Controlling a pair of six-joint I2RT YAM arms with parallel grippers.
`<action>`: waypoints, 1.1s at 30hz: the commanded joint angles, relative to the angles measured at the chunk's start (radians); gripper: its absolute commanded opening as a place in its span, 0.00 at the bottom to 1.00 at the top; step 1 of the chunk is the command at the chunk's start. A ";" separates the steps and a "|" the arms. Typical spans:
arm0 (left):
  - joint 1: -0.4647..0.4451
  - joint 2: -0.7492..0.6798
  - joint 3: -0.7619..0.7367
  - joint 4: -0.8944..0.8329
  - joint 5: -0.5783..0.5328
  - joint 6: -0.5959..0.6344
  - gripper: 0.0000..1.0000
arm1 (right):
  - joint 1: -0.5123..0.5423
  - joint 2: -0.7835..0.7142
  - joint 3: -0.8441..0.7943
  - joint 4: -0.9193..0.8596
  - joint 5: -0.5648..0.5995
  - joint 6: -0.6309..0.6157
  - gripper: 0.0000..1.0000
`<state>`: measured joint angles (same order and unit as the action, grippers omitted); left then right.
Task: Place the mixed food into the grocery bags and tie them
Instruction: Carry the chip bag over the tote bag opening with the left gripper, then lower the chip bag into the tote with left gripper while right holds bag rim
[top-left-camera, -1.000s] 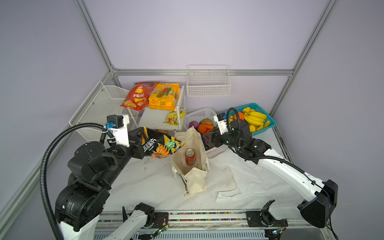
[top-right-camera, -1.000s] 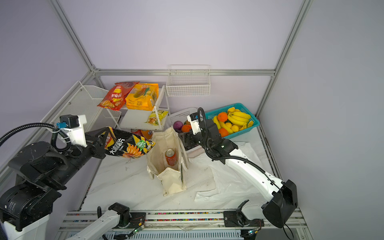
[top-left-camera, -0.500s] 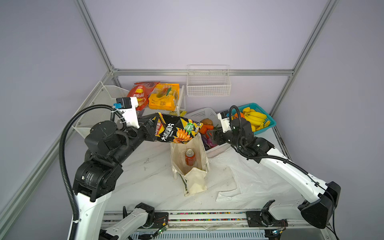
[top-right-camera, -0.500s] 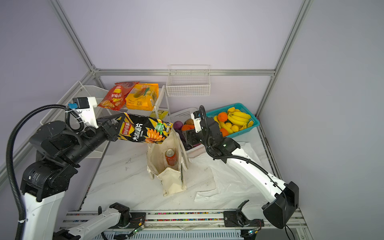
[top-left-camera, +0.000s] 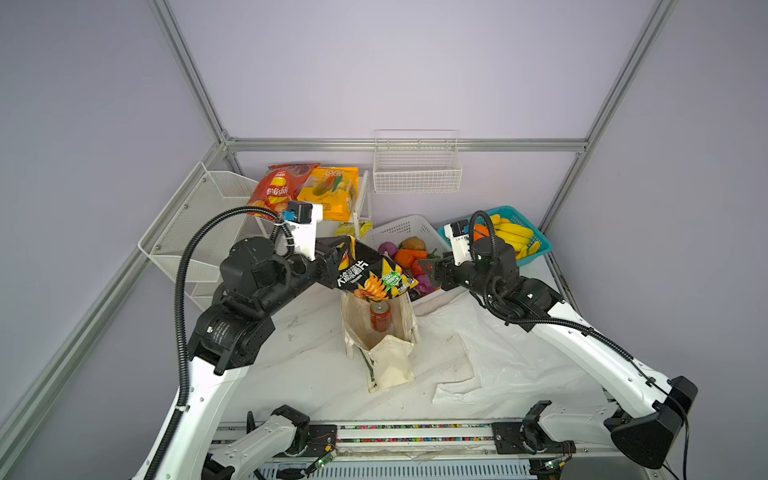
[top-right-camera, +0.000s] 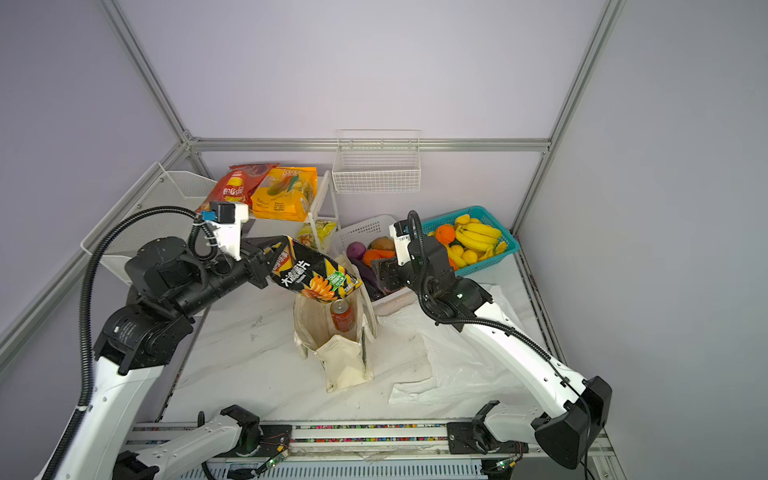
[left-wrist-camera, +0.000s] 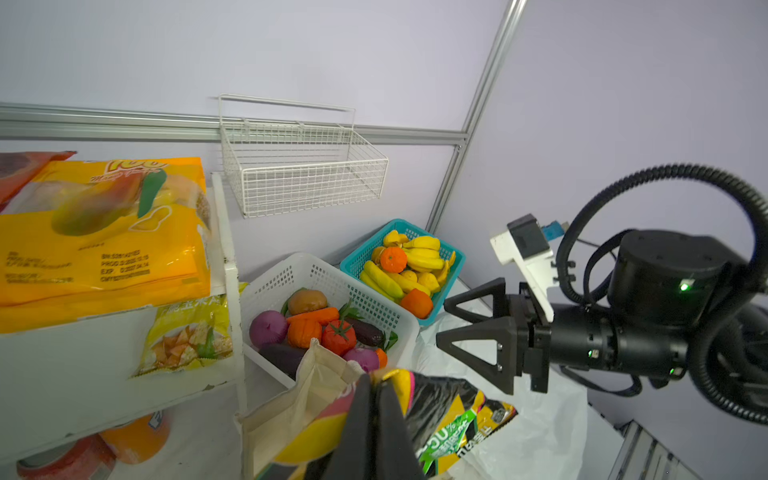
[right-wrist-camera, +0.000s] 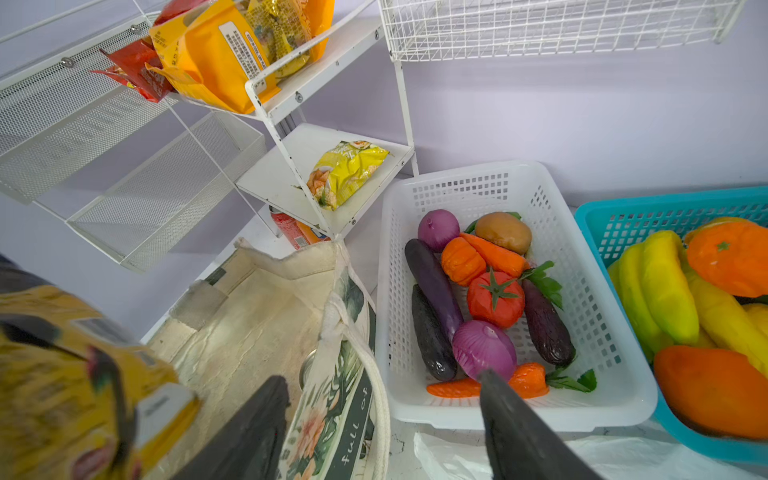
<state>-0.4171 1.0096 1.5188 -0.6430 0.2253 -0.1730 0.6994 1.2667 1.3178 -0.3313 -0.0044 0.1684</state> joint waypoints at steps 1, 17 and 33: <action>-0.006 -0.003 -0.054 0.067 0.088 0.281 0.00 | 0.001 -0.037 -0.011 -0.006 0.021 -0.011 0.74; -0.006 0.022 -0.052 -0.055 0.000 0.830 0.00 | 0.002 -0.069 -0.058 0.002 0.037 -0.034 0.75; -0.005 -0.029 -0.098 0.203 0.004 0.807 0.00 | 0.002 -0.054 -0.046 0.004 -0.069 -0.083 0.75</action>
<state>-0.4206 0.9947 1.4506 -0.5457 0.2031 0.6621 0.6994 1.2163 1.2675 -0.3340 -0.0090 0.1295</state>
